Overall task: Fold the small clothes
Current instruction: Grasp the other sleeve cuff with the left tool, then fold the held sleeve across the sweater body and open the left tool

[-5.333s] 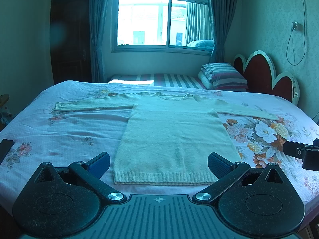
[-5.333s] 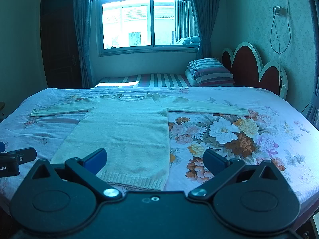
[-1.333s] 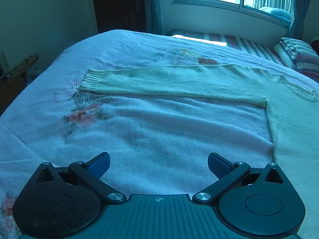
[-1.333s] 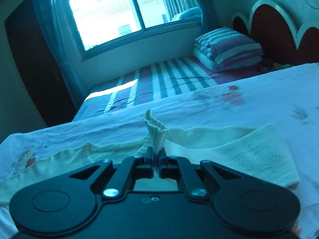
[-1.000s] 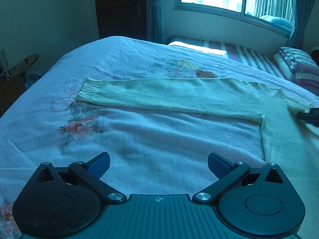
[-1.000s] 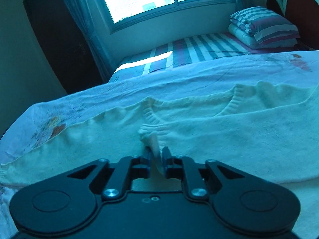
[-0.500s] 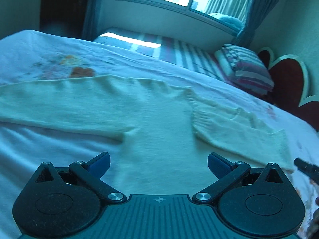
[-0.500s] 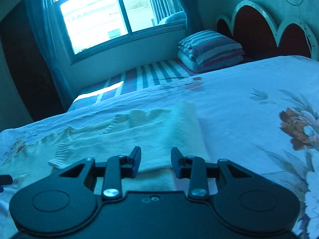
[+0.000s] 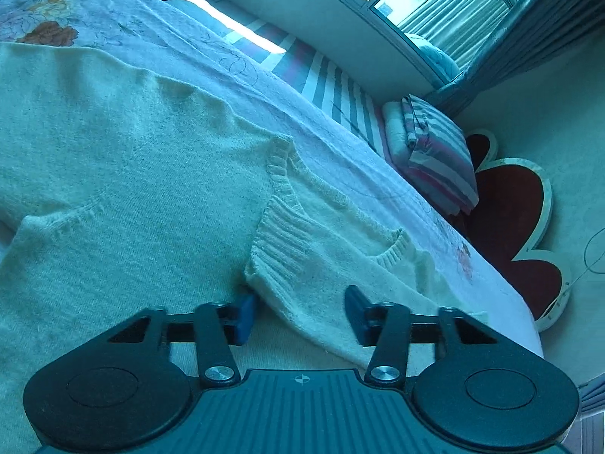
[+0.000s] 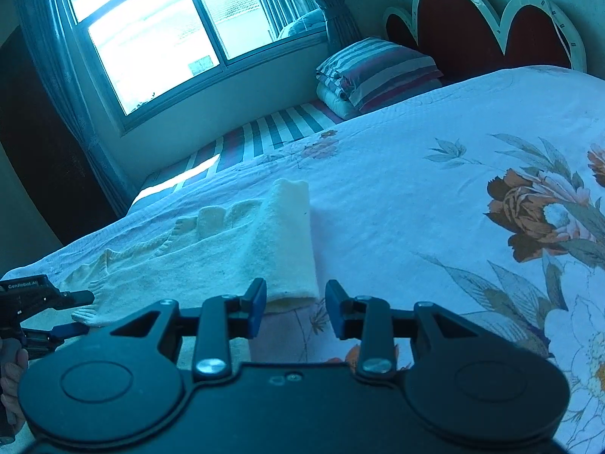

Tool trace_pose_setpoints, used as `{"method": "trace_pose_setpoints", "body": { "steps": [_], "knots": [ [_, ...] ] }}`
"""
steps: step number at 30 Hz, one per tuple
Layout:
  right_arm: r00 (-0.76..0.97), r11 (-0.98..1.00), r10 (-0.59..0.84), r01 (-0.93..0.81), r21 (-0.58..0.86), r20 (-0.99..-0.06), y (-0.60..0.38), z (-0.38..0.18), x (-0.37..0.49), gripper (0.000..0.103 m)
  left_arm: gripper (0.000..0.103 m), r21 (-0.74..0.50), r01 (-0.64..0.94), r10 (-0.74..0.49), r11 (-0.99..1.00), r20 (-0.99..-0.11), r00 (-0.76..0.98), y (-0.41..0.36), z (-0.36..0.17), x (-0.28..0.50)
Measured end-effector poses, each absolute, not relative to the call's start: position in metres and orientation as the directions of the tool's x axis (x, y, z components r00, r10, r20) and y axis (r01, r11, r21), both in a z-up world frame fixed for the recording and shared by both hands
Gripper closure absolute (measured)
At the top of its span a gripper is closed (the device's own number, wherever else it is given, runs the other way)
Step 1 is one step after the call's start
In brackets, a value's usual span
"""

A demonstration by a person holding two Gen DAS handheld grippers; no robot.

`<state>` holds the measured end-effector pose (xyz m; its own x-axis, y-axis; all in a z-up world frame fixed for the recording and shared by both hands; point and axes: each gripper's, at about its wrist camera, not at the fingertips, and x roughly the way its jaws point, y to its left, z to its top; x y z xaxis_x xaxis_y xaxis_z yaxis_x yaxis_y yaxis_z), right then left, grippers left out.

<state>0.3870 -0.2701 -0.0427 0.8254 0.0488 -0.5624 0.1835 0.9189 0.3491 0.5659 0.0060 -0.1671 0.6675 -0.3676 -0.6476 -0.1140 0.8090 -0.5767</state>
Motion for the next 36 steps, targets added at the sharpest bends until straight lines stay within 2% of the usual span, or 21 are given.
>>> {"method": "trace_pose_setpoints", "body": {
  "steps": [1,5,13,20,27,31,36],
  "knots": [
    [0.825,0.919,0.051,0.183,0.351,-0.562,-0.27,-0.043,0.388,0.067,0.1,-0.571,-0.119,-0.368,0.813,-0.66,0.655,0.005,-0.172,0.572],
    [0.823,0.913,0.067,0.177,0.367,-0.564,-0.267,-0.043,0.396,0.071,0.1,-0.563,-0.083,-0.373,0.822,-0.643,0.668,0.004,-0.173,0.577],
    [0.824,0.907,0.063,0.188,0.377,-0.563,-0.254,-0.042,0.405,0.072,0.1,-0.515,0.002,-0.35,0.857,-0.58,0.736,0.032,-0.131,0.571],
    [0.817,0.907,0.067,0.189,0.376,-0.573,-0.241,-0.046,0.411,0.072,0.1,-0.461,-0.045,-0.284,0.886,-0.617,0.734,0.084,-0.143,0.571],
    [0.81,0.904,0.053,0.21,0.373,-0.584,-0.238,-0.05,0.419,0.072,0.1,-0.43,-0.046,-0.273,0.902,-0.648,0.711,0.093,-0.161,0.573],
    [0.749,0.915,0.014,0.257,0.311,-0.662,-0.237,-0.064,0.431,0.075,0.1,-0.417,-0.047,-0.261,0.908,-0.649,0.715,0.092,-0.165,0.568],
    [0.775,0.914,0.029,0.235,0.33,-0.632,-0.243,-0.058,0.432,0.075,0.1,-0.406,-0.039,-0.255,0.913,-0.644,0.722,0.092,-0.166,0.563]
  ]
}}
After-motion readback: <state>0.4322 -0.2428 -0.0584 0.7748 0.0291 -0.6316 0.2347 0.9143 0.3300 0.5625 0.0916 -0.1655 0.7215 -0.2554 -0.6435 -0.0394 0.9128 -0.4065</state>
